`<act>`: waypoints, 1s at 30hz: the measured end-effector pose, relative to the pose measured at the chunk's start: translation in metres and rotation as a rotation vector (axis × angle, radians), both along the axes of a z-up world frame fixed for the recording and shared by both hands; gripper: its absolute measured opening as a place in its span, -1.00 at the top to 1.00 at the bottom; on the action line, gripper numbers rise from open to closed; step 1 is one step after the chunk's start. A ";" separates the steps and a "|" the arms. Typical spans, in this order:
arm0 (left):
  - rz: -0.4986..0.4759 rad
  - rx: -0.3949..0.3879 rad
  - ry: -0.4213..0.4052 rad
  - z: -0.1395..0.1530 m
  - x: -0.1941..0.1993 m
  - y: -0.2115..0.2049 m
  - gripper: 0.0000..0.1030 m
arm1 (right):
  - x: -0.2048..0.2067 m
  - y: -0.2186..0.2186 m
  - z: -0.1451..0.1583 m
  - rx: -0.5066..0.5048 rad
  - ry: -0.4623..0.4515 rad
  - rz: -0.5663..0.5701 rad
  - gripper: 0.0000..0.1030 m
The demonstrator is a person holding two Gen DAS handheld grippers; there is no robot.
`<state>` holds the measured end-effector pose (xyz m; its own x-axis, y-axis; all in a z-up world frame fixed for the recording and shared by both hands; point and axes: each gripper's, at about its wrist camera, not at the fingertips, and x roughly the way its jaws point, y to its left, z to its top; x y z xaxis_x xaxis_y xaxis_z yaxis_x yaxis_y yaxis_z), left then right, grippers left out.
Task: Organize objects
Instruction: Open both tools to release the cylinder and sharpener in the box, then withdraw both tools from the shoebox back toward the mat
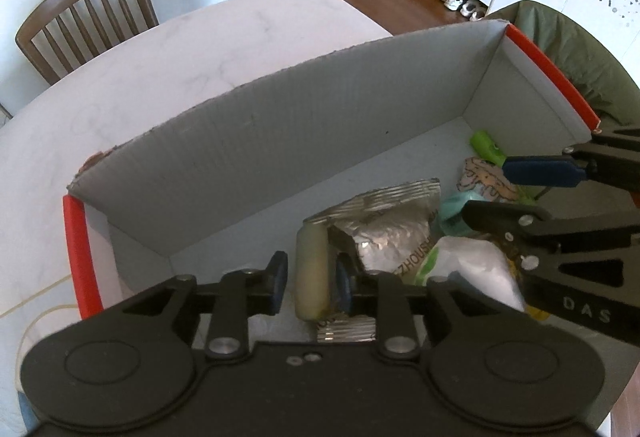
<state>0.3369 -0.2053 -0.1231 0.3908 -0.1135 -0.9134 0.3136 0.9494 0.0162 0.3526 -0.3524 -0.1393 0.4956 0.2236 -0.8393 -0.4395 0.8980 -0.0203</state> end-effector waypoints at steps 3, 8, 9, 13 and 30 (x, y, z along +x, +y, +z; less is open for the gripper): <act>0.005 0.004 -0.010 0.002 0.000 0.001 0.28 | -0.002 -0.003 0.003 0.008 -0.012 0.002 0.04; 0.031 -0.008 -0.044 0.014 -0.006 0.007 0.05 | -0.006 -0.009 0.011 0.019 -0.033 -0.010 -0.02; 0.036 -0.018 -0.046 0.016 -0.007 0.008 0.04 | -0.006 -0.010 0.013 0.021 -0.037 -0.011 -0.02; 0.052 -0.059 -0.069 0.027 -0.015 0.015 -0.10 | -0.012 -0.014 0.023 0.036 -0.055 -0.008 -0.02; 0.014 -0.127 -0.199 0.088 -0.064 0.018 -0.46 | -0.055 -0.028 0.075 0.168 -0.136 -0.005 -0.27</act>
